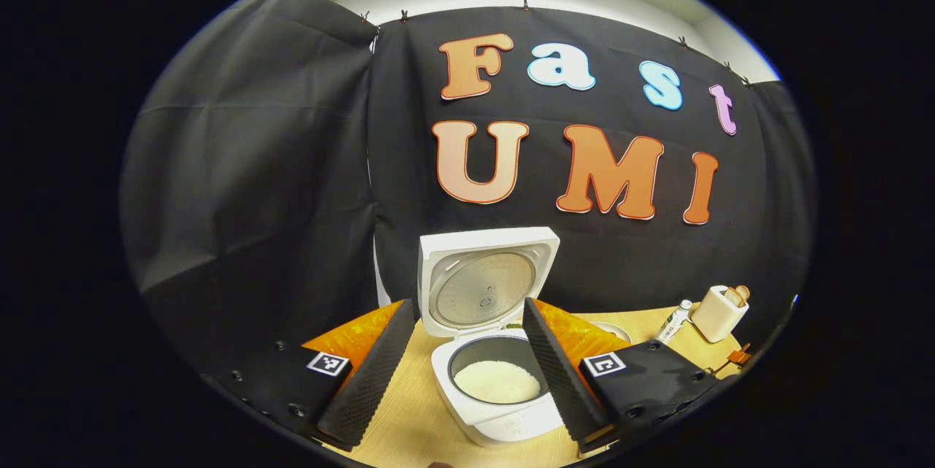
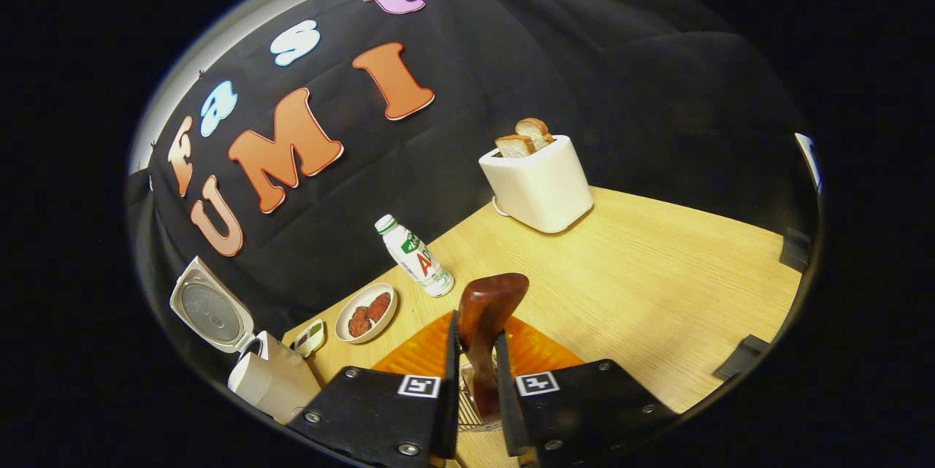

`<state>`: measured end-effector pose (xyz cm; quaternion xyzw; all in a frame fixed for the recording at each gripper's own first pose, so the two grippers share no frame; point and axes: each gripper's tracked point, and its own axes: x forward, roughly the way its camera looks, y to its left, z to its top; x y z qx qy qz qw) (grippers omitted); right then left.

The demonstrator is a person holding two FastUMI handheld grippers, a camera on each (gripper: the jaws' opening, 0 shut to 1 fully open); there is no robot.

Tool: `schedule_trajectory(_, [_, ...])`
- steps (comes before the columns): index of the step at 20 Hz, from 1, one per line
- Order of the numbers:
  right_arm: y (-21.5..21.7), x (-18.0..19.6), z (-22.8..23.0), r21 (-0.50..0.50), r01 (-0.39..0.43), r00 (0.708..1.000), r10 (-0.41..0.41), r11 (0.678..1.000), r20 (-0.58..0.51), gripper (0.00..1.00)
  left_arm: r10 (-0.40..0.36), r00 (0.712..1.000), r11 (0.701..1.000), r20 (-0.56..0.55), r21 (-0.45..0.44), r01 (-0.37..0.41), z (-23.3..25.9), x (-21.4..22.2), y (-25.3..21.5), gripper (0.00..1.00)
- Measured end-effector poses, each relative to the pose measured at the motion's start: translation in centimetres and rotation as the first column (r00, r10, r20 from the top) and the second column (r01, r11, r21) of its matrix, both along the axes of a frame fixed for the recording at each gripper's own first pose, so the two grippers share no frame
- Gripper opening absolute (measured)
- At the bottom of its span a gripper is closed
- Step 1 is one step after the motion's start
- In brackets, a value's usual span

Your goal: Close the left gripper, press the button to open the rice cooker; take a wooden spoon from the chopstick holder with the right hand, scoop a spoonful of rice and pour it into the rice cooker, then put the wooden spoon back into the chopstick holder.

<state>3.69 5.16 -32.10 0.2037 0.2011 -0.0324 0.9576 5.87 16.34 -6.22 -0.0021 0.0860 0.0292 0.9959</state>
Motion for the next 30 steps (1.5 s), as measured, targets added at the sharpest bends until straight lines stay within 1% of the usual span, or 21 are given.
schedule_trajectory(1, [0.0, -0.1, 0.6, -0.014, -0.001, 1.0, 0.002, 1.0, 0.011, 0.51, -0.002, 1.0, 1.0, -0.001, -0.006, 0.002, 0.2, 0.1, -0.2, 1.0])
schedule_trajectory(2, [-0.3, 0.0, 1.1, -0.032, 0.002, 1.0, -0.002, 0.999, 0.015, 0.56, -0.009, 1.0, 1.0, 0.002, -0.01, 0.009, 0.5, 0.4, -0.6, 1.0])
schedule_trajectory(3, [-0.5, -0.2, 1.5, -0.056, 0.01, 1.0, -0.009, 0.998, 0.013, 0.75, -0.014, 1.0, 1.0, 0.009, -0.007, 0.014, 0.8, 0.7, -0.8, 1.0])
schedule_trajectory(4, [-0.9, -0.2, 1.7, -0.081, 0.026, 1.0, -0.025, 0.996, 0.008, 0.9, -0.021, 1.0, 1.0, 0.013, 0.004, 0.021, 1.3, 1.2, -1.1, 1.0])
schedule_trajectory(5, [-1.2, -0.4, 2.4, -0.1, 0.035, 0.999, -0.034, 0.994, 0.011, 0.95, -0.014, 1.0, 1.0, 0.018, 0.021, 0.014, 1.8, 1.7, -1.1, 1.0])
schedule_trajectory(7, [-1.4, -1.1, 3.5, -0.119, 0.044, 0.999, -0.043, 0.992, 0.01, 0.95, -0.021, 1.0, 0.999, 0.023, 0.032, 0.021, 3.1, 3.3, -1.7, 1.0])
schedule_trajectory(9, [-1.9, -2.0, 4.9, -0.133, 0.057, 0.998, -0.054, 0.989, 0.024, 0.95, -0.029, 0.999, 0.999, 0.036, 0.02, 0.028, 4.8, 5.3, -2.4, 1.0])
schedule_trajectory(11, [-2.5, -2.8, 6.3, -0.139, 0.075, 0.997, -0.07, 0.987, 0.043, 0.95, -0.023, 0.999, 0.999, 0.048, 0.031, 0.022, 6.7, 8.1, -3.0, 1.0])
schedule_trajectory(13, [-3.0, -3.8, 7.8, -0.132, 0.091, 0.994, -0.083, 0.987, 0.064, 0.95, -0.033, 0.998, 0.998, 0.057, 0.058, 0.03, 8.3, 11.2, -3.8, 1.0])
schedule_trajectory(16, [-4.3, -5.2, 9.5, -0.122, 0.127, 0.989, -0.116, 0.984, 0.093, 0.95, -0.05, 0.997, 0.996, 0.054, 0.076, 0.046, 9.3, 15.4, -4.7, 1.0])
schedule_trajectory(21, [-6.7, -7.5, 10.6, -0.135, 0.195, 0.978, -0.182, 0.971, 0.104, 0.95, -0.054, 0.999, 0.998, -0.003, 0.023, 0.054, 8.0, 22.3, -5.2, 1.0])
schedule_trajectory(23, [-7.3, -8.1, 10.7, -0.141, 0.214, 0.975, -0.202, 0.967, 0.095, 0.95, -0.028, 0.999, 0.998, -0.035, 0.047, 0.03, 6.8, 24.6, -4.2, 1.0])
schedule_trajectory(24, [-7.4, -8.3, 10.7, -0.142, 0.218, 0.974, -0.206, 0.966, 0.091, 0.95, -0.023, 0.998, 0.999, -0.056, 0.044, 0.025, 6.1, 25.4, -3.9, 1.0])
schedule_trajectory(26, [-7.7, -8.5, 11.0, -0.16, 0.227, 0.972, -0.214, 0.961, 0.091, 0.95, -0.018, 0.994, 1.0, -0.11, 0.003, 0.019, 4.2, 26.8, -3.5, 1.0])
schedule_trajectory(28, [-7.9, -8.5, 11.4, -0.187, 0.226, 0.973, -0.212, 0.956, 0.09, 0.95, 0.015, 0.99, 1.0, -0.142, 0.01, -0.014, 2.4, 27.7, -2.1, 1.0])
schedule_trajectory(29, [-7.7, -9.0, 11.7, -0.198, 0.218, 0.975, -0.204, 0.956, 0.089, 0.95, 0.01, 0.988, 1.0, -0.155, -0.011, -0.012, 1.9, 28.0, -2.2, 1.0])
schedule_trajectory(30, [-7.4, -8.7, 12.1, -0.21, 0.21, 0.977, -0.195, 0.955, 0.09, 0.95, 0.0, 0.985, 0.999, -0.175, -0.038, -0.007, 1.2, 27.9, -2.5, 1.0])
